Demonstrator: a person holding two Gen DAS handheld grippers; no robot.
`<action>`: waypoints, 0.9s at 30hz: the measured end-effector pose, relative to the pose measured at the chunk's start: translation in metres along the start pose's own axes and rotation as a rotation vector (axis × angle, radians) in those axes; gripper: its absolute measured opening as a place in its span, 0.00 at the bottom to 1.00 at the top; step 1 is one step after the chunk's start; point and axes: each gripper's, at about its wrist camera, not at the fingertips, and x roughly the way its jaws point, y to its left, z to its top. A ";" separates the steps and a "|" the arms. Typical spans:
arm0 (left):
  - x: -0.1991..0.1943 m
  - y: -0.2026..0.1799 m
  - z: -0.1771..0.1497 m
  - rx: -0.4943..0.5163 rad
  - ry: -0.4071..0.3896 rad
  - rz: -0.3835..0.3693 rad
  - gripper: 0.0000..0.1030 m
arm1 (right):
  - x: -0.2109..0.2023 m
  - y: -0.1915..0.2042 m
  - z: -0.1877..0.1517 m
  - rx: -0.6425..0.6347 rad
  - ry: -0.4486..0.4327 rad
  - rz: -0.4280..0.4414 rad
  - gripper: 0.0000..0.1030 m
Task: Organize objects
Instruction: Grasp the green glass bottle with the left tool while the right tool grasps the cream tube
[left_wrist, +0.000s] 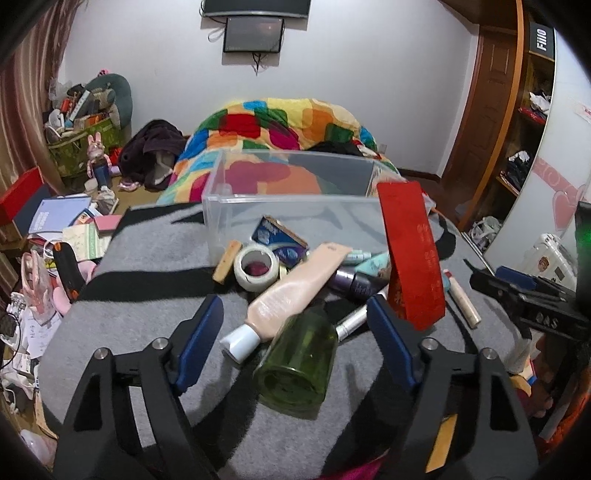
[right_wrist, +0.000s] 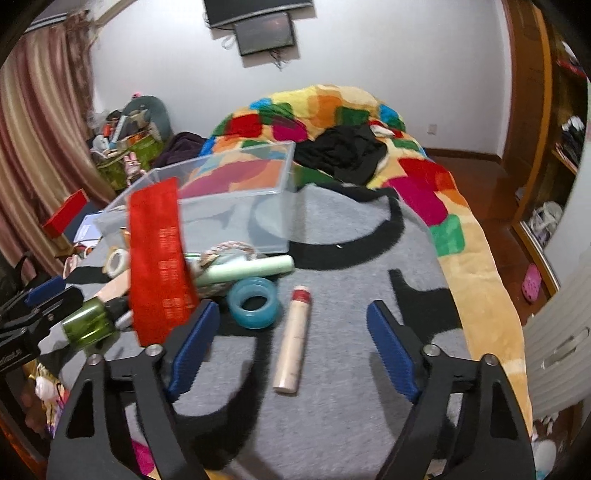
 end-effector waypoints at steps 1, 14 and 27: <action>0.003 0.000 -0.002 0.003 0.012 -0.004 0.73 | 0.004 -0.002 0.000 0.005 0.012 -0.004 0.67; 0.021 -0.018 -0.024 0.083 0.082 -0.038 0.40 | 0.034 0.000 -0.012 -0.048 0.107 -0.005 0.18; -0.017 -0.004 0.006 0.073 0.010 -0.072 0.40 | 0.007 0.001 0.001 -0.052 0.025 0.009 0.14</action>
